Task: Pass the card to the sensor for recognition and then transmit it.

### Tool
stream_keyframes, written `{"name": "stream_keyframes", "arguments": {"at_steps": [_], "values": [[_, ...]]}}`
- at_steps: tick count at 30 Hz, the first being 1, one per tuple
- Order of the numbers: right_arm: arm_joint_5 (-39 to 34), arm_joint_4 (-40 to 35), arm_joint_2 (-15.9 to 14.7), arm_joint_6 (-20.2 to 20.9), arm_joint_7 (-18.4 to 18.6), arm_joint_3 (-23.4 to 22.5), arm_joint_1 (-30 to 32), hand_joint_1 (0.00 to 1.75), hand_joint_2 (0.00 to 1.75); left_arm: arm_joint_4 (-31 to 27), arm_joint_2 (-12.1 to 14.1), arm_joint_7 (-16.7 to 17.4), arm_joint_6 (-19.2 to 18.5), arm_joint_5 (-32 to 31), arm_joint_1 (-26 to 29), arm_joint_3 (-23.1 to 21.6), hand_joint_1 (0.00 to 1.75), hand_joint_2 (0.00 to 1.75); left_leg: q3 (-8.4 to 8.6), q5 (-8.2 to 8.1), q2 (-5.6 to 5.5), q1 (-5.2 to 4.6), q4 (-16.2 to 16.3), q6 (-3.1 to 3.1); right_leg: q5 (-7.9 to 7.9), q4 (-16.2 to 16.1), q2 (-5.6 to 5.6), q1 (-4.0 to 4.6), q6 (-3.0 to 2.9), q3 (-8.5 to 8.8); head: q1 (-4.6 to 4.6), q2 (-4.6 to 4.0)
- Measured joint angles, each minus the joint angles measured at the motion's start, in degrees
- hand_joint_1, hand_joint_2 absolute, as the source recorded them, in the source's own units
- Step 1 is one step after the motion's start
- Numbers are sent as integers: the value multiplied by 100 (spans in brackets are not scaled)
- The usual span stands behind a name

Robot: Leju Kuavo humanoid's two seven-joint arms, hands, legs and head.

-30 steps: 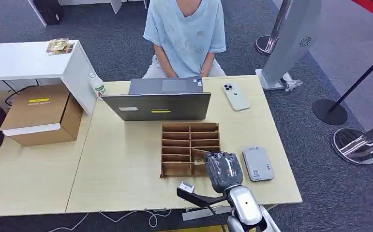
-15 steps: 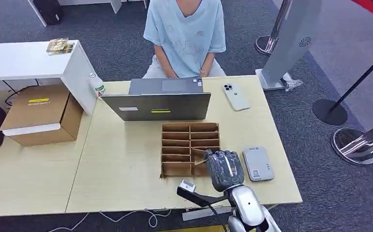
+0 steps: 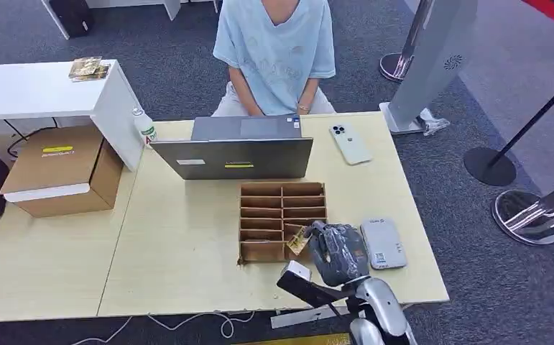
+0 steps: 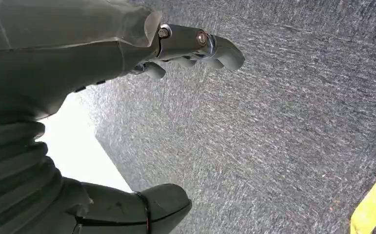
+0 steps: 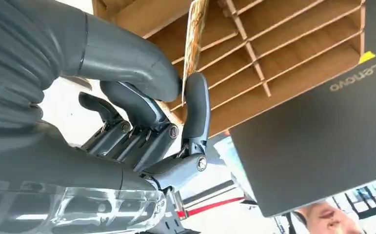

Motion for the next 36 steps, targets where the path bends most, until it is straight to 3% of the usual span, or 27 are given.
{"name": "stream_keyframes", "arguments": {"at_steps": [6, 14, 30, 36], "values": [[-102, -50, 0, 17, -48, -50, 31, 175, 175, 0, 0, -2, 0, 0, -1, 4, 0, 175, 0, 0, 0, 0, 0, 0, 0, 0, 0, 0, 0, 0, 0, 0], [-2372, -218, 9, 629, -988, -251, 162, 175, 175, 0, 0, 0, -2, -7, -3, 13, 0, 175, 0, 0, 0, 0, 0, 0, 0, 0, 0, 0, 0, 0, 0, 0], [-5048, -655, 7, 1457, -1748, -396, 307, 175, 175, 0, -7, 9, -2, -15, -6, 39, 0, 175, 0, 0, 1, 0, 0, 0, 0, 0, 1, 0, 0, -1, 0, 0], [-5560, -811, 7, 1369, -1762, -376, 50, 175, 175, 0, -7, 7, -2, -20, -17, 39, 0, 175, 0, 0, 2, 0, 0, 0, 0, 0, 2, 0, 0, 0, 0, 0]]}}
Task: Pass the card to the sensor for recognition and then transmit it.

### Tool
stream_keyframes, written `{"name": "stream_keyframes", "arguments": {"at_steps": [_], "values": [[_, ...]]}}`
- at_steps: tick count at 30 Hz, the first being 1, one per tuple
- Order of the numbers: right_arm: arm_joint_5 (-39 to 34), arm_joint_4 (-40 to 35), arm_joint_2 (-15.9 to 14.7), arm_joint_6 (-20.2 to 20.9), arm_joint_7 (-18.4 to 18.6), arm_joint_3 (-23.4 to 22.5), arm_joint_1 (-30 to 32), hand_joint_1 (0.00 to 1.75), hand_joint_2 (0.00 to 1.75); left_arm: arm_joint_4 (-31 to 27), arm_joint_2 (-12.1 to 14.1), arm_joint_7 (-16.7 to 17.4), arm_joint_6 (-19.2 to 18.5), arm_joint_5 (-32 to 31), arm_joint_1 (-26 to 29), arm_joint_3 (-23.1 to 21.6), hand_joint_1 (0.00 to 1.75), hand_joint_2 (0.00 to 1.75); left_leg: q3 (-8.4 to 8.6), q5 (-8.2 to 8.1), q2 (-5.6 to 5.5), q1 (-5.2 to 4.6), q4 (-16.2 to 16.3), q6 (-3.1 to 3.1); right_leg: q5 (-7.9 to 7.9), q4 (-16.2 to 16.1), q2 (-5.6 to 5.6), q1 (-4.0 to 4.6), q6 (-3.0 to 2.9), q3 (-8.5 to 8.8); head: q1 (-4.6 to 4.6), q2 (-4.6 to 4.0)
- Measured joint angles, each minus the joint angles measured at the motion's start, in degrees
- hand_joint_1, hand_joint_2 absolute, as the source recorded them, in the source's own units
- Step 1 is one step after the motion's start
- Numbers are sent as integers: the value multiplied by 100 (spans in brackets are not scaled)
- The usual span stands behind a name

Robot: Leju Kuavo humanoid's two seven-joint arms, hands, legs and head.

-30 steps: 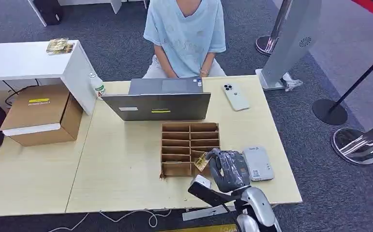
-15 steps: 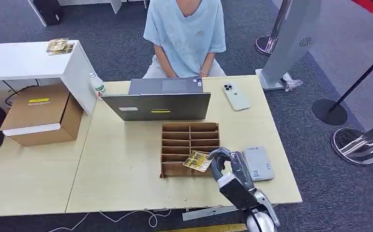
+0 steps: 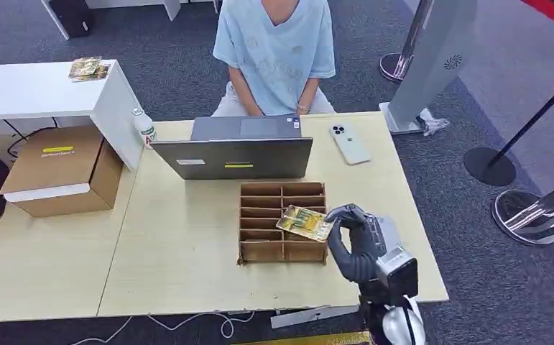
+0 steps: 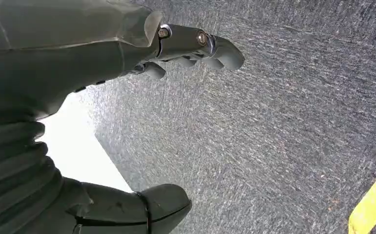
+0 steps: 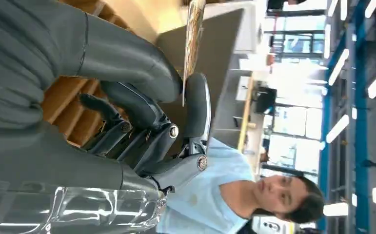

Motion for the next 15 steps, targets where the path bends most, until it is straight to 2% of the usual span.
{"name": "stream_keyframes", "arguments": {"at_steps": [4, 11, 15], "values": [[51, 4, -13, -460, 7, 136, -344, 175, 175, 0, 0, 0, 0, -4, -2, 4, 0, 175, 0, 2, 1, 0, 0, -2, 3, 1, 1, 0, -3, 1, 0, 0], [1470, 194, -37, -2167, 153, 474, -1388, 175, 175, 0, -4, -37, 2, -22, -23, 15, 0, 175, 2, 5, -1, 0, 1, -1, 5, 2, 0, 0, -3, 1, 2, 0], [2104, 420, -42, -2803, 308, 586, -1944, 175, 175, 0, -13, -77, 0, -22, -40, 15, 0, 175, 1, 5, 0, 0, 1, -1, 5, 4, 2, 0, -3, 0, 0, 0]]}}
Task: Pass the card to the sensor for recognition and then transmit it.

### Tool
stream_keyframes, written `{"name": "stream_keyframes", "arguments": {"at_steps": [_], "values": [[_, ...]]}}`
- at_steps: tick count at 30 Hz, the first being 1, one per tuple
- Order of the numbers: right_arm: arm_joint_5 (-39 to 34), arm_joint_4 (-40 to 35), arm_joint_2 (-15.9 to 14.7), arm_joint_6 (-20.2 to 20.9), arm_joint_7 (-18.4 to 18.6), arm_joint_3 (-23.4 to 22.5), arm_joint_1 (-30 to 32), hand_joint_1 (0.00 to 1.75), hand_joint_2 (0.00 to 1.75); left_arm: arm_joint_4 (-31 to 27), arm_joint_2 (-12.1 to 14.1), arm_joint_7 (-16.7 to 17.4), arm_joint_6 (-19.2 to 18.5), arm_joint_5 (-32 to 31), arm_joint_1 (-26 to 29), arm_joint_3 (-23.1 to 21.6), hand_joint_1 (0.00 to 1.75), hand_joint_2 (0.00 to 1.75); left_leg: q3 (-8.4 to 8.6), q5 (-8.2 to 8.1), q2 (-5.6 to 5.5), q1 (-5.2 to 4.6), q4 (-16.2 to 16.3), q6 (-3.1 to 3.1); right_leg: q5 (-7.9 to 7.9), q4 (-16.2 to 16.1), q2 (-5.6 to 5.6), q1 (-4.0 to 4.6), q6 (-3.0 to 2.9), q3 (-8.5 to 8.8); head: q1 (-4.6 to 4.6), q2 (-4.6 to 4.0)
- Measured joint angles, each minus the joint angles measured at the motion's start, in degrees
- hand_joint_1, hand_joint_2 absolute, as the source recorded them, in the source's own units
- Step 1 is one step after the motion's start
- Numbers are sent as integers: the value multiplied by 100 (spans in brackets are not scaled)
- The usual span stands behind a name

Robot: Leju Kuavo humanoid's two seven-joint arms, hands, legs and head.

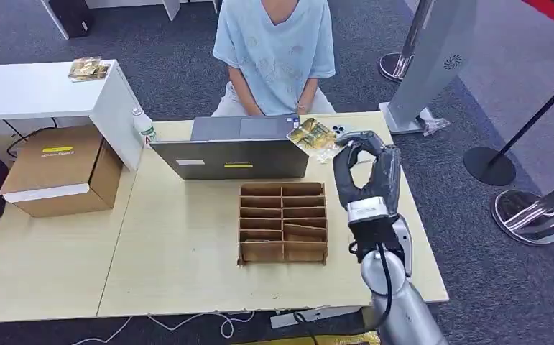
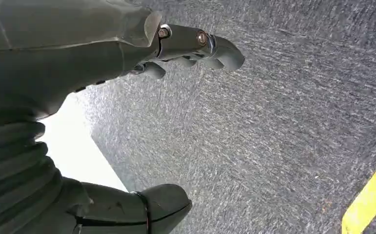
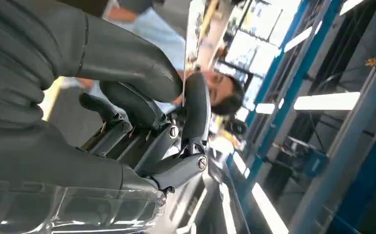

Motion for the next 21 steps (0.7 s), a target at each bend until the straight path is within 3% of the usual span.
{"name": "stream_keyframes", "arguments": {"at_steps": [3, 8, 16, 21], "values": [[817, 273, 2, -428, 337, 85, -489, 175, 175, 0, -7, -4, 0, -2, -17, 0, 0, 175, 0, 0, 0, 0, 0, 0, 0, 1, 0, 0, 0, 0, 0, 0], [1589, 743, 114, -452, 861, 129, -1222, 175, 175, 0, -15, -26, 0, -2, -26, 0, 0, 175, -1, 1, -2, 0, 0, -1, 0, 2, -2, 0, 0, 1, 2, 0], [2268, 1987, 409, -264, 1470, 120, -2236, 175, 175, 0, -17, -52, -7, -2, -37, -4, 0, 175, -6, 3, 4, -2, 1, -3, 6, 7, 4, 0, -2, -12, -2, 0], [2171, 2831, 612, 128, 1832, -68, -2869, 175, 175, 0, -17, -63, -20, -2, -51, -11, 0, 175, -6, 6, -3, 0, 2, -1, 5, 7, -1, 0, -1, -7, 0, 0]]}}
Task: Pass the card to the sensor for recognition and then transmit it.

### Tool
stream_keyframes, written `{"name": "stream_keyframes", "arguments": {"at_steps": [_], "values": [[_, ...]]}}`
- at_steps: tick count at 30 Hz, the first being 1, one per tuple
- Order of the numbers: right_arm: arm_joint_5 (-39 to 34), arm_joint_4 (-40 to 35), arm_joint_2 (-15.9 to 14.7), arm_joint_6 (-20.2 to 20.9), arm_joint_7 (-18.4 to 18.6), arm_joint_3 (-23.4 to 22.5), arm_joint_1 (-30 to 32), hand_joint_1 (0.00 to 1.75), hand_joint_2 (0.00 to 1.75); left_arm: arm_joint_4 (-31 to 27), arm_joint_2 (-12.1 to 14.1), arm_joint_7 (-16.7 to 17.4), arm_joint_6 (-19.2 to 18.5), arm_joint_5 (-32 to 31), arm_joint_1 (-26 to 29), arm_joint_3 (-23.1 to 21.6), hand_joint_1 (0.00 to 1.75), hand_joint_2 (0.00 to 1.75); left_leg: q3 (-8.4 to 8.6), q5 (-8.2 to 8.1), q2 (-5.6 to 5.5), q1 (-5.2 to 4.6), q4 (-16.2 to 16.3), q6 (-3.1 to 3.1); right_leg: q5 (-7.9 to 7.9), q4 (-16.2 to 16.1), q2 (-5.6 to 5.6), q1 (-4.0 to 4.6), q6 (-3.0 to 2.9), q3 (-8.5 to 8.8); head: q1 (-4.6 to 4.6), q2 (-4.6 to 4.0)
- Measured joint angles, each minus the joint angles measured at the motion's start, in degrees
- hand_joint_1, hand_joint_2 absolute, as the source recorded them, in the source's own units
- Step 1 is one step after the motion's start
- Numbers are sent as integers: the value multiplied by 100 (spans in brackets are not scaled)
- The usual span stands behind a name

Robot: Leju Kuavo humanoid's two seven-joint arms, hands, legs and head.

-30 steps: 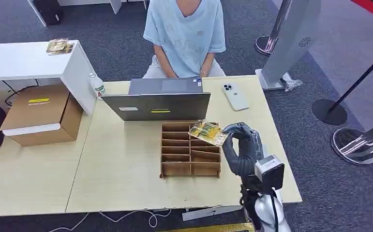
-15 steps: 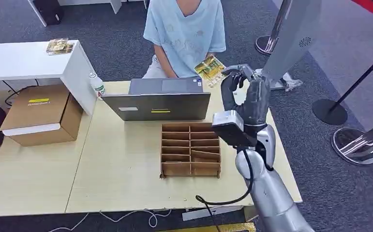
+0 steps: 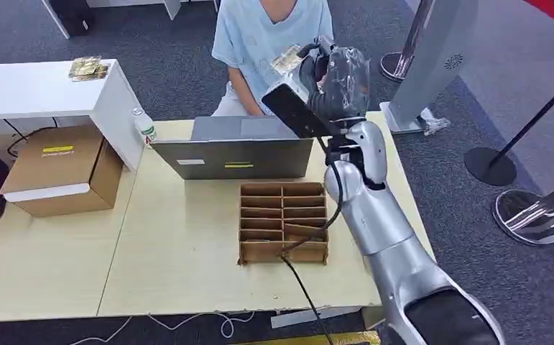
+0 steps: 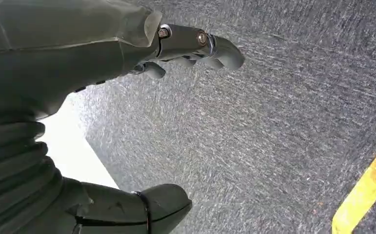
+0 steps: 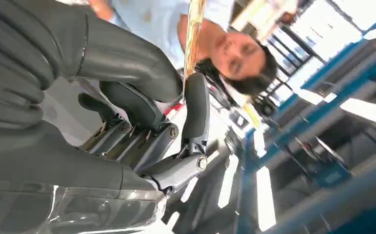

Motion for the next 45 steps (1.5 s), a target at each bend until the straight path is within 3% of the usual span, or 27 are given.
{"name": "stream_keyframes", "arguments": {"at_steps": [16, 27, 35, 36, 45], "values": [[125, 2582, 417, 686, 1158, -614, -1608, 175, 175, 0, 4, -44, -50, 2, 6, -4, 0, 175, 0, 0, 0, 1, 1, 0, 0, 0, 0, 0, 0, -1, 2, 0], [490, 3314, 417, 719, 1630, -944, -1863, 175, 175, 0, 4, -87, -120, 0, 10, 0, 0, 175, 1, 0, 1, 0, 3, 0, 0, -1, 1, 0, 0, -1, 0, 0], [595, 3566, 400, 690, 1700, -1058, -1921, 175, 175, 0, 4, -90, -129, 0, 13, 2, 0, 175, 2, 0, 1, 0, 3, 0, 0, 0, 1, 0, 0, -1, 2, 0], [603, 3583, 400, 677, 1700, -1084, -1922, 0, 175, 0, 4, -83, -129, 0, 14, 2, 0, 175, 2, 0, 1, 0, 3, 0, 0, 0, 1, 0, 0, -1, 0, 0], [706, 3673, 369, 504, 1558, -1254, -1942, 0, 175, 0, 4, -72, -127, 0, 17, -15, 0, 175, 2, 0, 1, 0, 3, 0, 0, -1, 1, 0, 0, -1, 0, 0]]}}
